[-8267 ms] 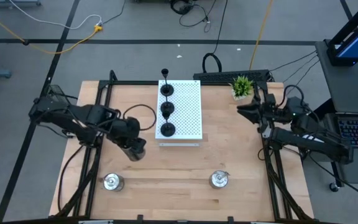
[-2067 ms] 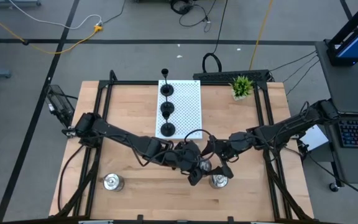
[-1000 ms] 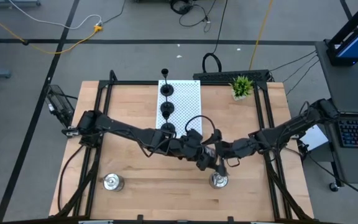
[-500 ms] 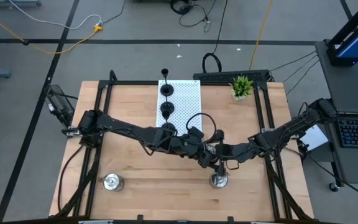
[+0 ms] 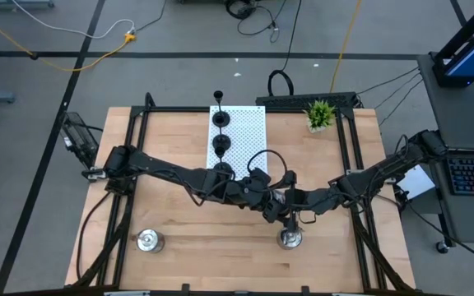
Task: Pick & Place candle stick holders
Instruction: Put the top silver scented candle on the shelf
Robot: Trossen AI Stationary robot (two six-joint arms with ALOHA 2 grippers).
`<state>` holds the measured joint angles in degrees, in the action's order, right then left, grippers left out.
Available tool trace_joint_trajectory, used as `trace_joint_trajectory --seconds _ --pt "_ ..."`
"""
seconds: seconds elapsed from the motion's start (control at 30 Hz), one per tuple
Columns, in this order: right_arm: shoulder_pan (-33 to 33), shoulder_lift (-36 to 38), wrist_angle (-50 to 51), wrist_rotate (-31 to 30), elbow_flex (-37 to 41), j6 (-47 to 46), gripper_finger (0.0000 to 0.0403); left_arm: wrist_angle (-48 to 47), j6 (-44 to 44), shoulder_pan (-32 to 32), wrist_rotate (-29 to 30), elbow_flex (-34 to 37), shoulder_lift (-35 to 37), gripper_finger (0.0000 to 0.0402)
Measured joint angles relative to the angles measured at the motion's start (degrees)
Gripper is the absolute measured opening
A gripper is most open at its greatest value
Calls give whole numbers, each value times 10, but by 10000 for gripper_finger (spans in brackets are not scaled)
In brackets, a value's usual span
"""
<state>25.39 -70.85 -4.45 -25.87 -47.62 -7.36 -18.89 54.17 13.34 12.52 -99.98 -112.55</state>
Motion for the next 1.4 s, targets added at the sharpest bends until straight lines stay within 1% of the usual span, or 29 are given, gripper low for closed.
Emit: trace_joint_trajectory --seconds 0.17,0.37,0.73,0.87,1.03,1.13,1.2,1.27,1.4 --pt "0 0 4 1 0 -9 390 -4 0 0 0 0 0 355" --pt "0 1 9 -8 0 -15 344 -8 14 -1 7 0 0 355" --pt "2 1 12 -3 -1 -23 344 -7 14 -1 2 0 -1 355" --pt "10 5 14 6 -1 -29 344 -6 10 -1 -11 1 -1 385" --pt "14 17 27 4 -1 -28 344 14 -6 -2 -25 2 -1 357" --pt "14 26 38 3 -1 -34 344 26 -12 -4 -24 2 -1 360" --pt "14 31 41 2 -2 -37 344 27 -15 -6 -25 2 4 379" --pt "13 37 39 2 -2 -39 344 27 -24 -6 -26 2 7 389" --pt "14 43 44 2 -2 -39 344 40 -32 -9 -27 3 8 367"
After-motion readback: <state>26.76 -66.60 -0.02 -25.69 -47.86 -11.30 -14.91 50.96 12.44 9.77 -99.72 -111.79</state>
